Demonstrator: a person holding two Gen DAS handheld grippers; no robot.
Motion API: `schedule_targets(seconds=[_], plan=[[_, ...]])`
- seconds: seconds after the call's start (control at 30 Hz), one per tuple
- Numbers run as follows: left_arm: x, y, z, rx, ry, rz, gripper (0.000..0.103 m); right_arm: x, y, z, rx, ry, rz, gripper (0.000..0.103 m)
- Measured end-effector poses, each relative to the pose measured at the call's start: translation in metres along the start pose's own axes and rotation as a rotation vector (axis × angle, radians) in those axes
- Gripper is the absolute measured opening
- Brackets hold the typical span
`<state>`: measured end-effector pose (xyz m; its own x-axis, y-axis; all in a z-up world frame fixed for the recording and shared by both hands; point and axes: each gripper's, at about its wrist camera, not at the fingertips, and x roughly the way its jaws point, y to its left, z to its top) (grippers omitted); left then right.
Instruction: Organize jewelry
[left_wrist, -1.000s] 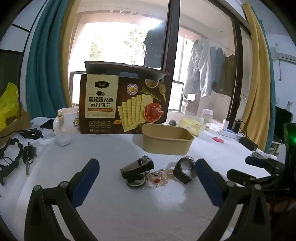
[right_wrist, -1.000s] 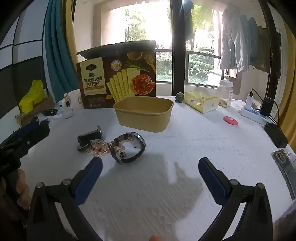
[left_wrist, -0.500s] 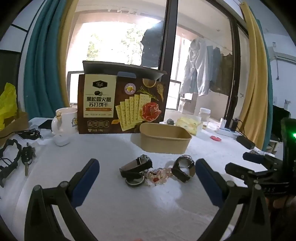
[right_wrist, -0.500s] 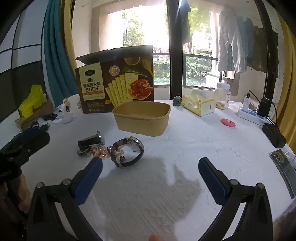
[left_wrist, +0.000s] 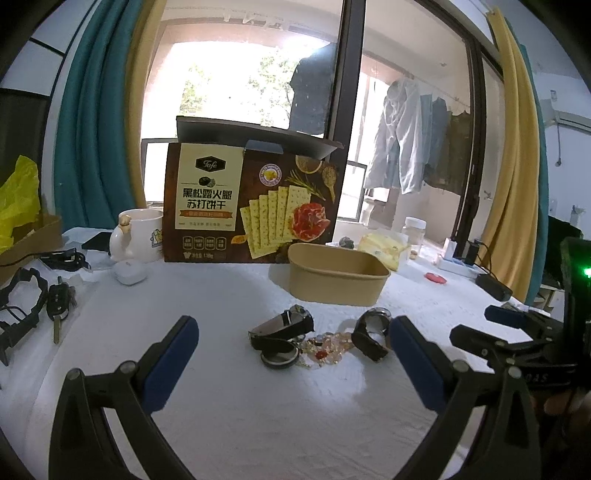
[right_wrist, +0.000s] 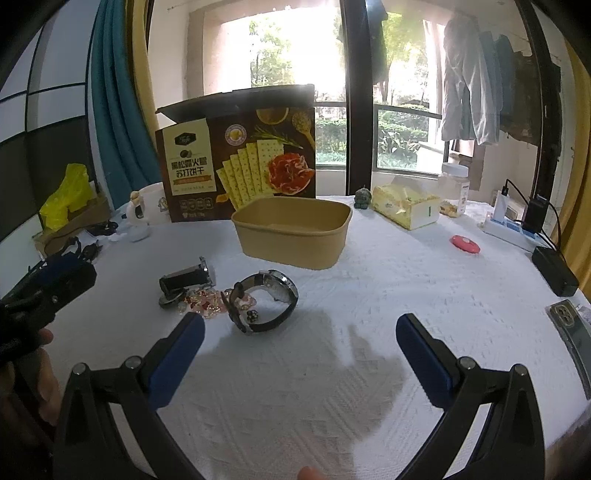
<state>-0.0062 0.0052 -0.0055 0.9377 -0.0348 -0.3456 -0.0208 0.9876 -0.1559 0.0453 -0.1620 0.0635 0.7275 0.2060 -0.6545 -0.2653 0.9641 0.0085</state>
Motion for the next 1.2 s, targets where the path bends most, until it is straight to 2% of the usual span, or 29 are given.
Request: schedule_targets(seconds=[1.2], plan=[[-0.0057,-0.0078,0.0029,0.008,0.000,-0.007,0.103,-0.0088,-0.0007,0.0046,-0.008,-0.017,0.004,0.102]])
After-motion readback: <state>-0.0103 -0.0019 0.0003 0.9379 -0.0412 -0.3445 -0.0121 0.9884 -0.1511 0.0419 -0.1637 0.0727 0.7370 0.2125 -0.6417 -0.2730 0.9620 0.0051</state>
